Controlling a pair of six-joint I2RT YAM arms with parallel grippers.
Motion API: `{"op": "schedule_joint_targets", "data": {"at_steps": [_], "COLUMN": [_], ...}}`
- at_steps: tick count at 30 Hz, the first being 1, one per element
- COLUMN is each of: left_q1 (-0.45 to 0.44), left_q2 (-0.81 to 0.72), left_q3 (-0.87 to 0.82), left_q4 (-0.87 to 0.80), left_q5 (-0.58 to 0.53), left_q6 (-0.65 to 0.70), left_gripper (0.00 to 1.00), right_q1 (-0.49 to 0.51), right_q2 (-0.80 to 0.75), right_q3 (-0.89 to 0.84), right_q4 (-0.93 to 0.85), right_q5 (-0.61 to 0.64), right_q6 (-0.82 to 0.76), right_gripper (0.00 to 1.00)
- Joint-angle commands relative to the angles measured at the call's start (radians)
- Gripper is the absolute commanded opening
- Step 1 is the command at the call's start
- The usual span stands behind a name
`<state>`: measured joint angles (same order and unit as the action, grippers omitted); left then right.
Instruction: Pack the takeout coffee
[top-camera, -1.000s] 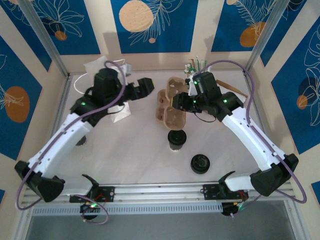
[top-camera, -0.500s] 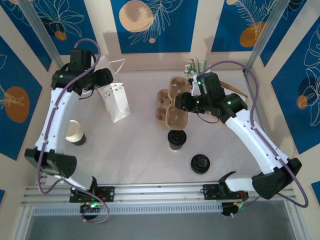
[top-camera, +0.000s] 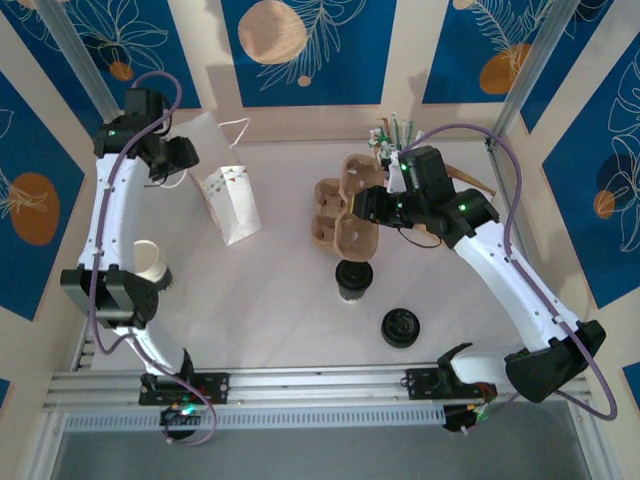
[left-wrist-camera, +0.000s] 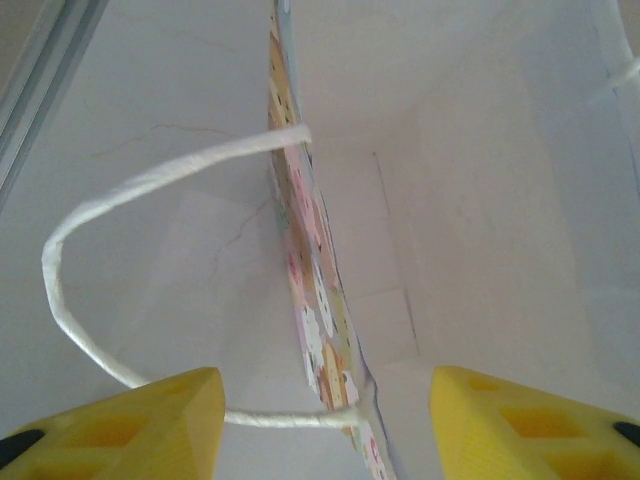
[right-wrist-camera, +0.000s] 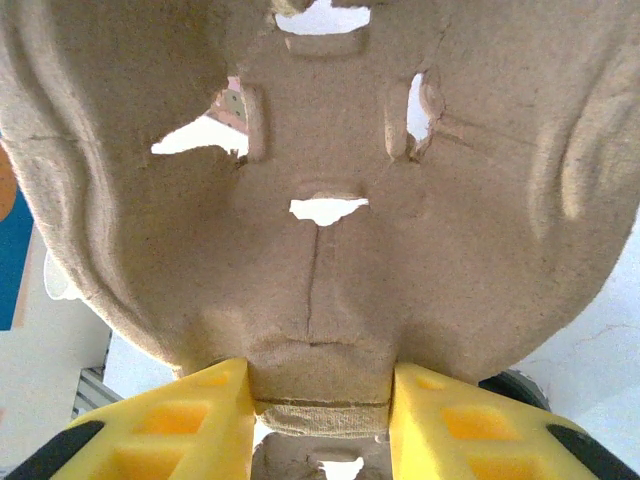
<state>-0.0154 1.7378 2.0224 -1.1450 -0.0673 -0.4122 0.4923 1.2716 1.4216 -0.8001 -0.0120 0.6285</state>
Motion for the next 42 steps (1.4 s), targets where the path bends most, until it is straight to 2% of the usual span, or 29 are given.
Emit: {"op": "schedule_joint_targets", "data": {"at_steps": [1,9,19,21,29,35,42], "left_q1": [0.012,0.012,0.005,-0.002,-0.081,-0.225,-0.437], "left_q2": [0.047,0.109,0.115,0.101,-0.008,-0.117,-0.261], "left_q3": [0.067,0.101,0.103,0.104,0.044,-0.052,-0.169], "left_q4": [-0.041,-0.053,-0.086,-0.102,-0.145,-0.168,-0.146], "left_q5": [0.041,0.043,0.046,0.04,0.032,-0.032,-0.138], "left_q6": [0.001,-0.003,0.026,0.035,0.047,0.021,-0.069], "left_gripper": [0.55,0.44,0.05,0.0,0.0,0.0,0.0], "right_q1": [-0.008,-0.015,-0.02,-0.016,0.029,0.08,0.131], "right_q2": [-0.025,-0.035,-0.047,-0.051,-0.085,-0.121,-0.135], "right_q3": [-0.013,-0.028,-0.027,-0.023,0.011,0.049,0.103], "right_q4": [-0.001,0.009,0.012,0.013,0.004,-0.009,0.007], "right_q5": [-0.031,-0.04,-0.058,-0.063,-0.068,-0.07,-0.106], "right_q6": [-0.012,-0.005,0.002,0.005,0.023,0.051,0.118], "right_gripper": [0.36,0.36,0.36,0.36,0.36,0.36,0.36]}}
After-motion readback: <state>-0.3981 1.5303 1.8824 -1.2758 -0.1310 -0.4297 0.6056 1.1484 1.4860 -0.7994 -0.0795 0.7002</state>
